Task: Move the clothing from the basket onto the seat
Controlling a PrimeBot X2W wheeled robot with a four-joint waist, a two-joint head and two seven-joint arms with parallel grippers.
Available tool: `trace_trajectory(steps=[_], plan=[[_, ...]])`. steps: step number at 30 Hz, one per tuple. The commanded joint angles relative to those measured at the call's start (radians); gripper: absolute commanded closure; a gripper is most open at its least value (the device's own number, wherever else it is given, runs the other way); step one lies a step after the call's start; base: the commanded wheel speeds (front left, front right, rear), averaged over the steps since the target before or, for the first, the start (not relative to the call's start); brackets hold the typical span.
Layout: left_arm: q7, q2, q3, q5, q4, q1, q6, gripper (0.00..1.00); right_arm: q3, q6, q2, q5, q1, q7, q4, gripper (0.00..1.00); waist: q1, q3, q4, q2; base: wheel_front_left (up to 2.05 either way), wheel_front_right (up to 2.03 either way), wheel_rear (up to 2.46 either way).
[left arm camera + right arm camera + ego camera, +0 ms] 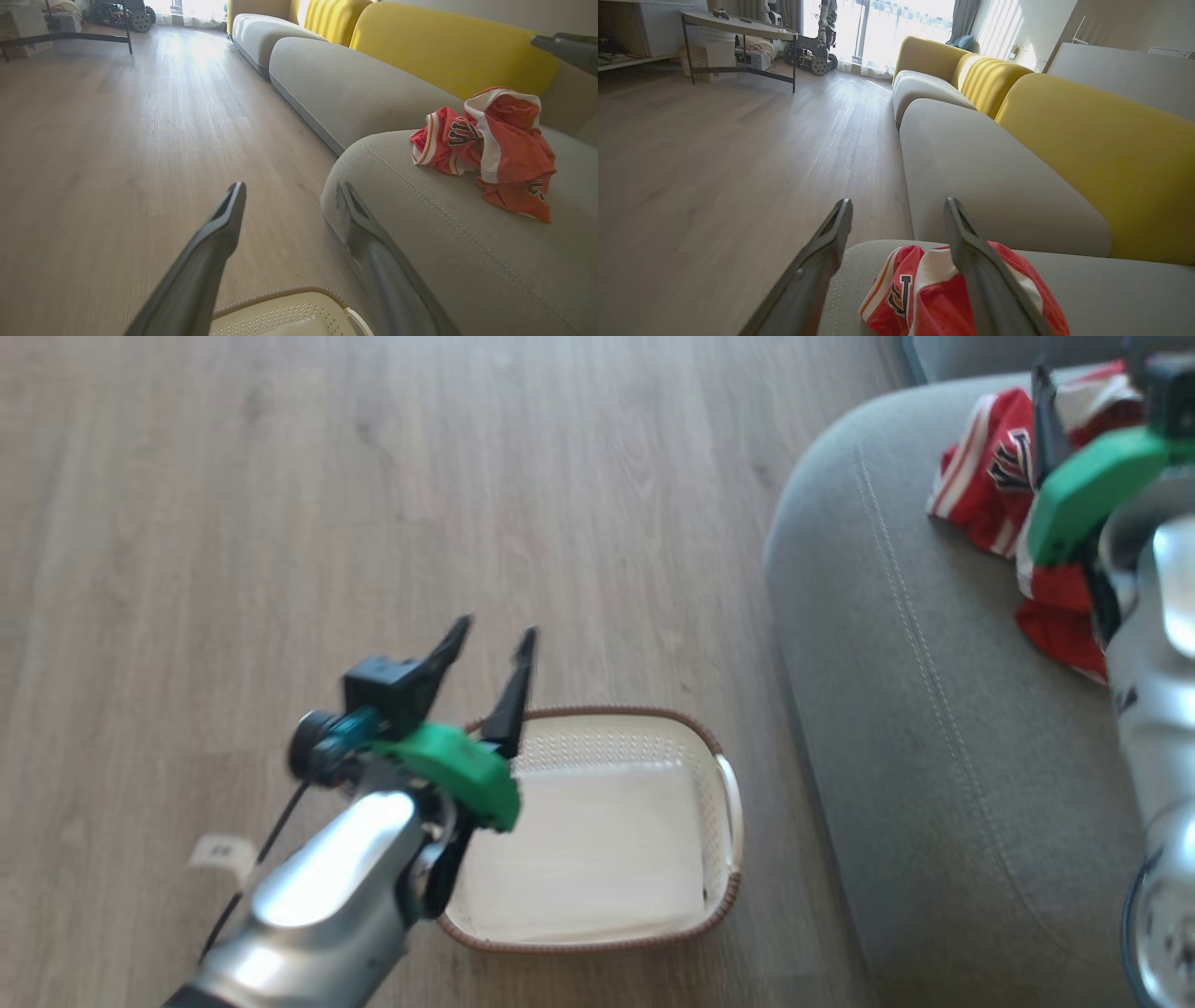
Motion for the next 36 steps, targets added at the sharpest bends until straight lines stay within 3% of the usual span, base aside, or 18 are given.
trace_trajectory(steps=[1, 11, 20, 29, 36], plan=[[-0.015, 0.040, 0.050, -0.007, -0.027, -0.011, 0.010, 0.00, 0.027, 0.000, 0.014, 0.024, 0.000, -0.009, -0.060, 0.00, 0.0000, -0.025, 0.025, -0.0001, 0.00, 0.00, 0.00], [-0.024, 0.130, 0.179, -0.017, -0.123, 0.164, 0.088, 0.00, 0.096, 0.000, 0.048, 0.157, 0.257, -0.009, -0.313, 0.00, 0.0000, -0.085, 0.084, -0.0001, 0.00, 0.00, 0.00], [-0.024, 0.183, 0.328, 0.044, -0.269, 0.368, 0.148, 0.00, 0.079, 0.000, 0.134, 0.188, 0.496, -0.005, -0.525, 0.00, 0.0000, -0.111, 0.104, -0.0001, 0.00, 0.00, 0.00], [-0.025, 0.188, 0.428, 0.096, -0.366, 0.540, 0.162, 0.00, 0.079, 0.000, 0.170, 0.206, 0.735, 0.057, -0.776, 0.00, 0.0000, -0.132, 0.105, -0.0001, 0.00, 0.00, 0.00], [-0.025, 0.177, 0.487, 0.122, -0.415, 0.641, 0.142, 0.00, 0.110, 0.000, 0.171, 0.272, 0.871, 0.085, -0.907, 0.00, 0.0000, -0.144, 0.108, -0.0001, 0.00, 0.00, 0.00]])
